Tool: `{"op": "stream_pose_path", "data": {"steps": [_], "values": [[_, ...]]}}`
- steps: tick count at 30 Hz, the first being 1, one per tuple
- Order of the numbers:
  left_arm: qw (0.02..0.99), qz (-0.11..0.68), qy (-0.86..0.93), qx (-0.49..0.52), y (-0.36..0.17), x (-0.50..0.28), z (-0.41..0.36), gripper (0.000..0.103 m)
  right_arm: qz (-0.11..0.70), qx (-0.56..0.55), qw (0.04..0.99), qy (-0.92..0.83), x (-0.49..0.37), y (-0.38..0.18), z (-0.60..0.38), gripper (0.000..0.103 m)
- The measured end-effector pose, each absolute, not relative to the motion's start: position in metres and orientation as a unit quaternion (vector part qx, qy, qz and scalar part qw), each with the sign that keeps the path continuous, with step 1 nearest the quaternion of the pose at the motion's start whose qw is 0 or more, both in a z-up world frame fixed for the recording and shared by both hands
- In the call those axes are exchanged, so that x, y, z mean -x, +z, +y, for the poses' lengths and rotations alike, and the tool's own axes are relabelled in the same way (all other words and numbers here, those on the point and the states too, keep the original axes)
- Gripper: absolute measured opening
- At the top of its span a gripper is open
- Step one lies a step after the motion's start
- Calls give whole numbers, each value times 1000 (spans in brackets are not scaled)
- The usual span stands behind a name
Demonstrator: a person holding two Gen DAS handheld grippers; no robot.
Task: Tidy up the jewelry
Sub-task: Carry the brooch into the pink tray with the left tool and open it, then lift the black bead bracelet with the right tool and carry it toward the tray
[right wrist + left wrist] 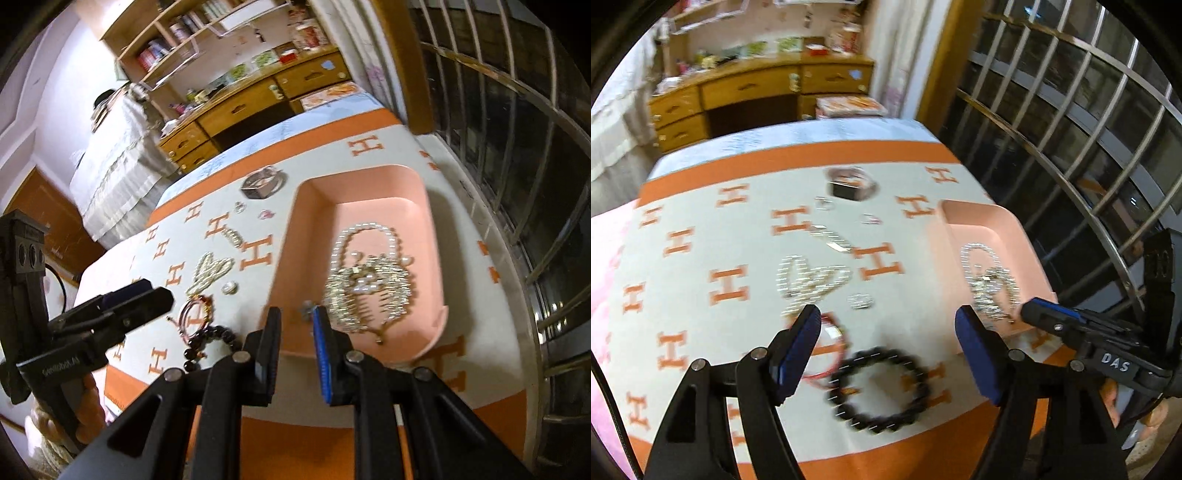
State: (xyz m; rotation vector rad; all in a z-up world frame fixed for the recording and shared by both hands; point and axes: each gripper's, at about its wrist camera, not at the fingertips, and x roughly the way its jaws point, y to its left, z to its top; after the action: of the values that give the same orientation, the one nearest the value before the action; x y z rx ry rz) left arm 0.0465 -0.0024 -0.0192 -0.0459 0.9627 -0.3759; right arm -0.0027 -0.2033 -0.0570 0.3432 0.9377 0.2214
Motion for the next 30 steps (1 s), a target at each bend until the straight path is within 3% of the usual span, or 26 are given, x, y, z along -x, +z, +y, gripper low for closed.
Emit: {"op": "stream_pose_path", "data": {"steps": [12,30], "values": [[877,470,-105,14,-48,-7,58,79,436,-73,882,163,21,-45,-138,18],[847,524,-86,32,-91,-13,88,79,531,124,814,198,-29,-103,-63,18]]}}
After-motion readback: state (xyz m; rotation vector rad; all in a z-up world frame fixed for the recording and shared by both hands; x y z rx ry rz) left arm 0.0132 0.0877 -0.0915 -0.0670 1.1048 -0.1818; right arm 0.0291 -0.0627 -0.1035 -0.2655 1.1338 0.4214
